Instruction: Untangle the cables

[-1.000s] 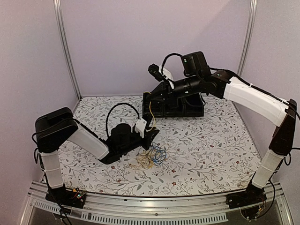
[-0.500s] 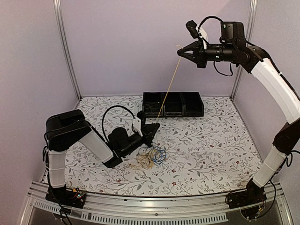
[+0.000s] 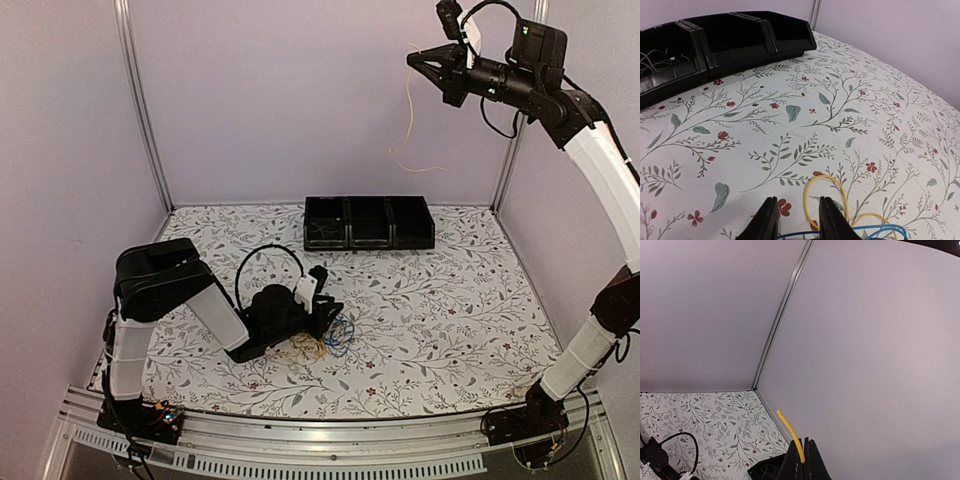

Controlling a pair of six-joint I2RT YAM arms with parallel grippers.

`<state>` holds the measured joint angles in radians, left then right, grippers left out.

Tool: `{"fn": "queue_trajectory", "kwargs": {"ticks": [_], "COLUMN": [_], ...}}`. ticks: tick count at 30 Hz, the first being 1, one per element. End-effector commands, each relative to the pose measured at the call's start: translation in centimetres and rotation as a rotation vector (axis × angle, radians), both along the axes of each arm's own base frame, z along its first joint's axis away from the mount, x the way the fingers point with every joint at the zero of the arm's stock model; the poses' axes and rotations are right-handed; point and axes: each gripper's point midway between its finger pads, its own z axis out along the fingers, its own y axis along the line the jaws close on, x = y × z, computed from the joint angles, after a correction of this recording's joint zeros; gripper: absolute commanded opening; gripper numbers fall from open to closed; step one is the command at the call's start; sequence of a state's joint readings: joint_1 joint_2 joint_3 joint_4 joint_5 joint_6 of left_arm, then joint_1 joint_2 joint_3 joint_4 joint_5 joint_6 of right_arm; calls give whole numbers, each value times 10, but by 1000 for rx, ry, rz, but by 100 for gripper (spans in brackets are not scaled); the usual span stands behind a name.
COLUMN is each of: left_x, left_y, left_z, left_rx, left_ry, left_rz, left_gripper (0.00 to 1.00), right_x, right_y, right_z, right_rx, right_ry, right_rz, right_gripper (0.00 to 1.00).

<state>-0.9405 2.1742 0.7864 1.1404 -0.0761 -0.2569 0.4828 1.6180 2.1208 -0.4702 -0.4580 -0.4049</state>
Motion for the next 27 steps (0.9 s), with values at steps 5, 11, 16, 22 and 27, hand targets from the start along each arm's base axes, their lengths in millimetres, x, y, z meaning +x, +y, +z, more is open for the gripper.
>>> {"fn": "queue_trajectory", "kwargs": {"ticks": [5, 11, 16, 22, 27], "left_x": [-6, -15, -18, -35, -51], "left_y": [-4, 1, 3, 1, 2], "left_z": [11, 27, 50, 85, 109], "left_rx": [-33, -39, -30, -10, -18], "left_ry": [1, -21, -31, -78, -106], "left_rz": [-34, -46, -20, -41, -47], "left_gripper": [31, 40, 49, 50, 51], "right_x": [31, 60, 80, 107, 132], "right_y": [-24, -37, -37, -42, -54], "right_z": [8, -15, -37, -55, -69], "right_rx": [2, -5, -21, -38, -41], "right_ry": [-101, -83, -65, -67, -59], "right_rz": [-165, -226, -251, -295, -337], "right_gripper": [0, 0, 0, 0, 0]}}
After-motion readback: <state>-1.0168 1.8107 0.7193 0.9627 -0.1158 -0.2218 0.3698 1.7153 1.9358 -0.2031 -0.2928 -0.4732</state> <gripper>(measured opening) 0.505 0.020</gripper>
